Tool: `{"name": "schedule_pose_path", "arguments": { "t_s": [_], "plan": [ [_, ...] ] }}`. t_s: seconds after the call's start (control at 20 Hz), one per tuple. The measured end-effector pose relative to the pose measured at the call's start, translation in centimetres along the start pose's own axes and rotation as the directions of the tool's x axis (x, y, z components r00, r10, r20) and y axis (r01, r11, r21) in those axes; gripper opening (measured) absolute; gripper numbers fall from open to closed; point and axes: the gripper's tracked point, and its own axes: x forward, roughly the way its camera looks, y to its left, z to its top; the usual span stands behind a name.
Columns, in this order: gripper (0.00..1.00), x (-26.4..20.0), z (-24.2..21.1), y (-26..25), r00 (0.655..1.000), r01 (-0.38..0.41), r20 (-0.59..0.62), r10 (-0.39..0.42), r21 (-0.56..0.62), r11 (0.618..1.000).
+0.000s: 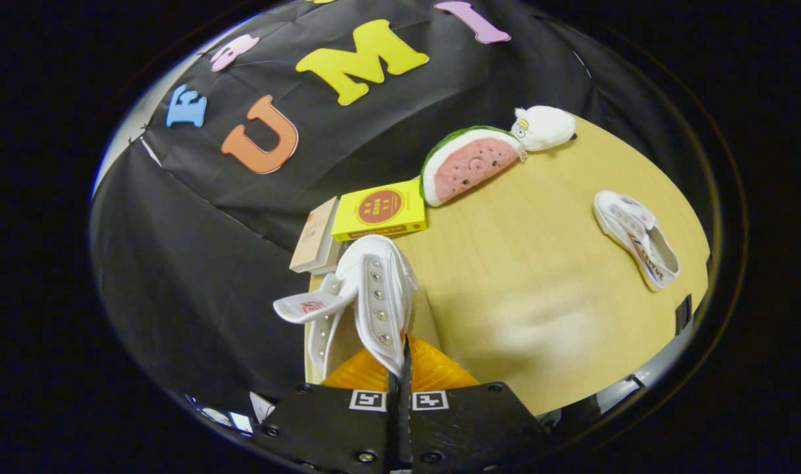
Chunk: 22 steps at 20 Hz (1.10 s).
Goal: Open the storage box then place both shoes into the box .Put the left shoe in first, then the right shoe, with the right side of both shoes facing outward in a uniform manner.
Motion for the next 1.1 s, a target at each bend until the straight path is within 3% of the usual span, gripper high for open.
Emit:
{"name": "schedule_pose_path", "arguments": {
  "t_s": [0.45, 1.1],
  "plan": [
    [0.00, 7.1, -4.6, 8.0, 0.998, 0.041, 0.039, -0.041, 0.006, 0.999],
    [0.00, 14.8, -8.9, 8.2, 0.990, 0.126, 0.054, -0.130, 0.076, 0.989]
  ]
}}
